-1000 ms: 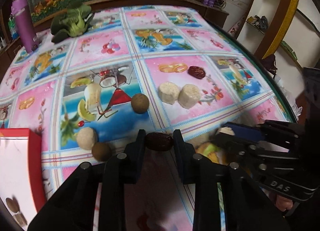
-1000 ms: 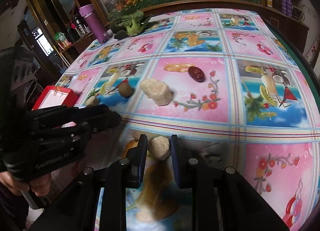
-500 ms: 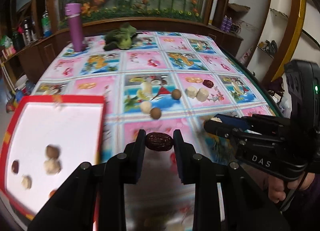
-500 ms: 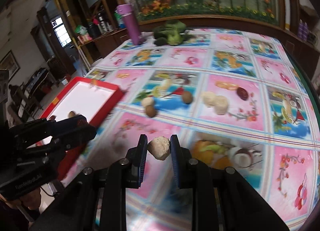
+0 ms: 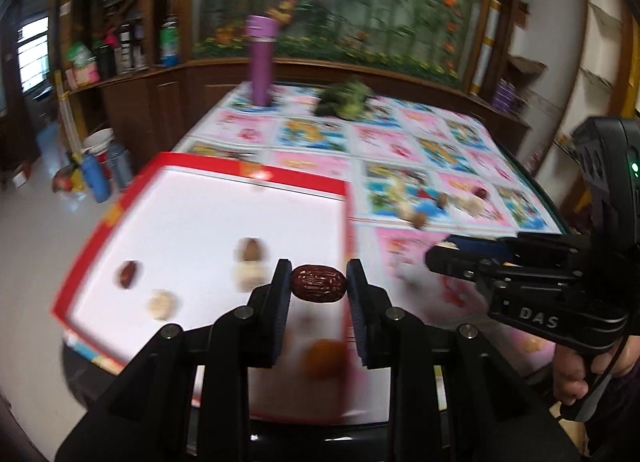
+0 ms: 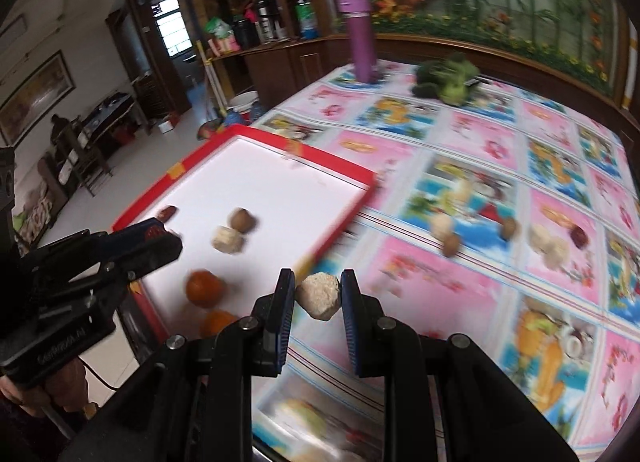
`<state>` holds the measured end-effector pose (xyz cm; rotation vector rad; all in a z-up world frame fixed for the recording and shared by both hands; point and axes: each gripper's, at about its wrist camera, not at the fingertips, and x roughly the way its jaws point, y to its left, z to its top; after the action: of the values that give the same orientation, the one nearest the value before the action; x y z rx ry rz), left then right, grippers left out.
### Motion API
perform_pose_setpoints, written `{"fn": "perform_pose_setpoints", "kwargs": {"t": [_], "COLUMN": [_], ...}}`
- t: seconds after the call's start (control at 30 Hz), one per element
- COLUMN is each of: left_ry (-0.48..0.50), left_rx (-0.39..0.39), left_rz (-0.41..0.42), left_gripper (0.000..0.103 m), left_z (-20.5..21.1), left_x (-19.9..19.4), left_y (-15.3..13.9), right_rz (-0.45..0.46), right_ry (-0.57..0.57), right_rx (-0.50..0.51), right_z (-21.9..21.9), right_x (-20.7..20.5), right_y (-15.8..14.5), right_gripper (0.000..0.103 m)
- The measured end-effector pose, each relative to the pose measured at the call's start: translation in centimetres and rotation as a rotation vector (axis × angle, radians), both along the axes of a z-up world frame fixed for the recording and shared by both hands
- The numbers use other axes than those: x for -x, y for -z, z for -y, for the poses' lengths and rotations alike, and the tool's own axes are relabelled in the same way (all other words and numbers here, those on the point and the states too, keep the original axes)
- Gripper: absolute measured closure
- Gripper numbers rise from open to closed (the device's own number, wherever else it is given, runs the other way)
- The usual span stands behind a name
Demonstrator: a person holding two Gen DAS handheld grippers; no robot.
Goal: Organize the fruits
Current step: 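Carry the red date and pale cube over the tray and open both grippers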
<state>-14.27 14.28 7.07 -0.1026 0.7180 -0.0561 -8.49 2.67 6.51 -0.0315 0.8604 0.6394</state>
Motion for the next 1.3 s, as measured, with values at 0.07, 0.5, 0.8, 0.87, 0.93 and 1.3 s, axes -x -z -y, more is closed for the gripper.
{"fn": "perform_pose_setpoints", "kwargs": {"t": [0.07, 0.5, 0.8, 0.87, 0.93, 1.3], "left_ry": [-0.04, -0.187, -0.226, -0.236, -0.24, -0.273], "left_rx": [-0.008, 0.006, -0.047, -0.055, -0.055, -0.066], "left_rz": [0.005, -0.115, -0.255, -0.269, -0.273, -0.316], "left_gripper": [0.073, 0.073, 0.073, 0.073, 0.073, 0.072], "left_z": [-2.1, -11.4, -13.1, -13.6, -13.9, -14.3], "left_x": [0.0, -6.6, -11.2, -11.4, -11.3, -11.6], "left_y": [-0.2, 2.1, 4.2, 4.6, 4.8, 6.0], "right_rz": [-0.023, -0.139, -0.229, -0.222, -0.221, -0.28], "right_ry": [-0.017, -0.017, 0.012, 0.005, -0.004, -0.034], "right_rx": [-0.008, 0.055, 0.094, 0.093, 0.105, 0.079], "right_z": [-2.0, -11.5, -15.1, -15.4, -15.7, -15.6], "right_x": [-1.0, -7.8, -11.0, -10.8, -10.7, -10.7], "right_y": [0.1, 2.1, 4.3, 4.3, 4.5, 4.1], "right_gripper": [0.081, 0.081, 0.081, 0.081, 0.081, 0.061]}}
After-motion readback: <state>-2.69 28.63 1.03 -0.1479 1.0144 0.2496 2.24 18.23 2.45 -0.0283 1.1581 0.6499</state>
